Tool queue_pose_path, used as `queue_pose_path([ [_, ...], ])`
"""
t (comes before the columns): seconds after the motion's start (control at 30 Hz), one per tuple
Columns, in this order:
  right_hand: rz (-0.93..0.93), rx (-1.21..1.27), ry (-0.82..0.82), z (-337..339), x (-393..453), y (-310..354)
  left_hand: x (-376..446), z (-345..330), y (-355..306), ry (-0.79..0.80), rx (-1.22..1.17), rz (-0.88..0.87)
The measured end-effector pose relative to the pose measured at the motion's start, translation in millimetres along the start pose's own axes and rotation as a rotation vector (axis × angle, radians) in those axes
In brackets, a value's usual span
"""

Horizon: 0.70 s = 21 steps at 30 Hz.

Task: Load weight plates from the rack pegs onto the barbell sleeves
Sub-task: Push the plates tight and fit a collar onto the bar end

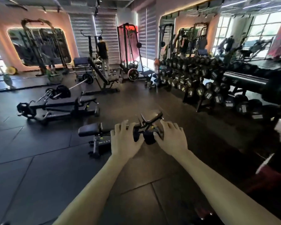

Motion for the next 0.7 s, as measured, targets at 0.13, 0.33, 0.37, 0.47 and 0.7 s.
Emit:
queue_pose_path([
  [0.13, 0.026, 0.038, -0.004, -32.3, 82.6, -7.1, 82.1, -38.6, 22.8, 0.056, -0.064, 0.041],
  [0.33, -0.042, -0.024, -0.035, -81.9, 221.6, -52.8, 227.7, -106.3, 37.2, 0.053, -0.123, -0.047],
  [0.37, -0.067, -0.04, -0.03, -88.0, 245.5, -62.4, 254.5, -117.0, 35.9, 0.045, -0.112, -0.067],
  [0.47, -0.133, -0.041, -0.018, -95.4, 316.2, -91.4, 341.4, -147.0, 27.2, 0.045, -0.124, -0.125],
  [0.7, -0.345, -0.17, -0.103, -83.8, 427.8, -215.1, 531.5, -216.9, -78.5, 0.067, -0.149, -0.351],
])
Point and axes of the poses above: each hand's wrist, its own x-axis towards the middle knuckle, its own z-axis out of the back of the hand, y = z × x, the point moved 9 cm from there along x, towards the middle knuckle, and after that the axes turned 12 degrees about y, right-handed, at the moved point
